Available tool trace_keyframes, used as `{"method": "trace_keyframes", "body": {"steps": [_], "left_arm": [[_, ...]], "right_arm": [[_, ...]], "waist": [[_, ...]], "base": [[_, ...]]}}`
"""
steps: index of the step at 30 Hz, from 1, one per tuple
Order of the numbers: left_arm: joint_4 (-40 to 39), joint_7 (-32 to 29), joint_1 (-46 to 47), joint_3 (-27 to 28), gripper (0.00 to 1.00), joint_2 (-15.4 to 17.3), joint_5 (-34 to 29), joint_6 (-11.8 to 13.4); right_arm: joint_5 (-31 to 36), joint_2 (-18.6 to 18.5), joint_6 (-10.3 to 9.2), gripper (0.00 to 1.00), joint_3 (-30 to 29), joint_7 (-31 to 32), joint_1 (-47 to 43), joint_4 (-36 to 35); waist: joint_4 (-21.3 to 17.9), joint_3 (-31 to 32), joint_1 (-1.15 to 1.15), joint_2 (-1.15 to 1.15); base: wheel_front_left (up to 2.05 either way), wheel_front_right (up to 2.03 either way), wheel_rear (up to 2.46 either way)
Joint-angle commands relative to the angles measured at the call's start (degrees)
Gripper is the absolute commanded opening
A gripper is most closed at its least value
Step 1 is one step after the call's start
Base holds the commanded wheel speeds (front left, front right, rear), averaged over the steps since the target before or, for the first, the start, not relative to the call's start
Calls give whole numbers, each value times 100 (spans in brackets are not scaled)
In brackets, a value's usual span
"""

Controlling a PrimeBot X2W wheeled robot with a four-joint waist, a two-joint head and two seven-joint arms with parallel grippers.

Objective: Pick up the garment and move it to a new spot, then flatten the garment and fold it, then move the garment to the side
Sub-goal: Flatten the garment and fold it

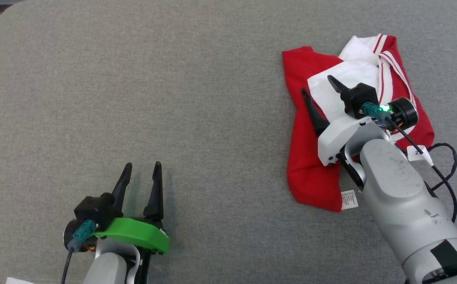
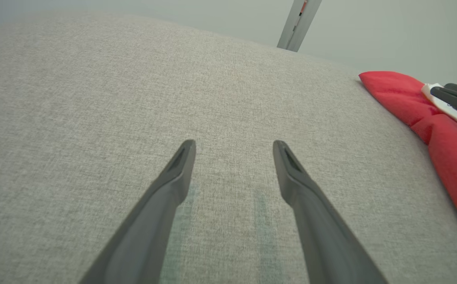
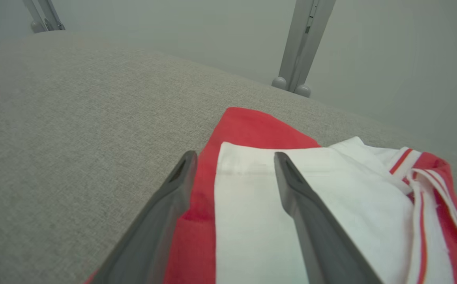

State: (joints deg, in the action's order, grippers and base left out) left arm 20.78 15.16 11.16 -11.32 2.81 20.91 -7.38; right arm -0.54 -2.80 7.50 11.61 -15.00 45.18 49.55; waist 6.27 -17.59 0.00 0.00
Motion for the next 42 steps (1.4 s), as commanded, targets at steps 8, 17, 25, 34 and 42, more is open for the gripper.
{"method": "trace_keyframes", "body": {"steps": [8,17,25,34,42], "left_arm": [[5,-4,178,-7,100,21,21,-16],[-11,-4,76,-19,100,21,-34,-16],[55,-4,-142,59,100,21,-67,-16],[125,-4,-289,37,100,21,-98,-16],[157,-4,-483,220,100,20,-129,-16]], "right_arm": [[125,-28,-3,33,-313,-25,155,225],[-8,-23,-3,0,-614,-25,-151,-396],[-758,-16,-3,0,77,-26,69,-1669],[-775,-24,-3,0,602,-25,1867,-2286],[-582,-345,-4,0,42,-18,2042,-2441]], "waist": [[247,-265,0,0],[162,-14,0,0],[86,367,0,0],[212,689,0,0],[195,874,0,0]], "base": [[0,0,0],[0,0,0],[0,0,0],[0,0,0],[0,0,0]]}}
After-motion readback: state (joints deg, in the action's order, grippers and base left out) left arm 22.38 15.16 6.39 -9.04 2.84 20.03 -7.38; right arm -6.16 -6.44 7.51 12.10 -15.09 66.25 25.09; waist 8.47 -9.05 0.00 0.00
